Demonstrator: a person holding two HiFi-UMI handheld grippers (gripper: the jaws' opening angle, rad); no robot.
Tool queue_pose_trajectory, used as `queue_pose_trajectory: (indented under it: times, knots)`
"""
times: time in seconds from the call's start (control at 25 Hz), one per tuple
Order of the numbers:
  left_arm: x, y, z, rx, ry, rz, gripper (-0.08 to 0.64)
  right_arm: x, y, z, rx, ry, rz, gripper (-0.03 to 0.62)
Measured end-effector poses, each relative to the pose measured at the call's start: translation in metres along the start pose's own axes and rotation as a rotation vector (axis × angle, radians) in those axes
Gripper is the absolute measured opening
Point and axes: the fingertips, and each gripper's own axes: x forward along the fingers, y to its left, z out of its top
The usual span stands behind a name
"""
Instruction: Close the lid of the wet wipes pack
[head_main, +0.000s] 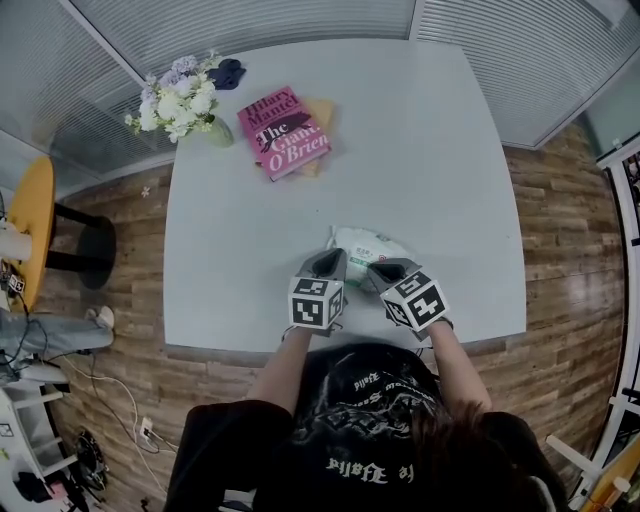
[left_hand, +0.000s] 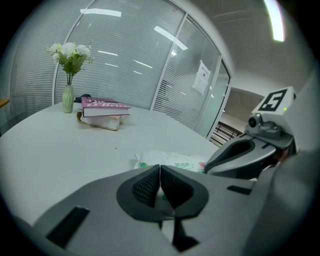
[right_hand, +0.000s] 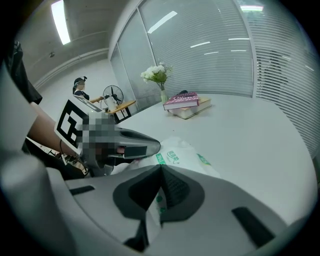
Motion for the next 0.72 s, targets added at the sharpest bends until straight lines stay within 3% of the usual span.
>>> queue_pose_trajectory:
  times: [0.72]
  knots:
    - [0.001, 0.0, 0.0, -0.025, 0.004, -0.045, 0.008, 0.016, -0.002, -0.007, -0.018, 0.088, -0.116, 0.0]
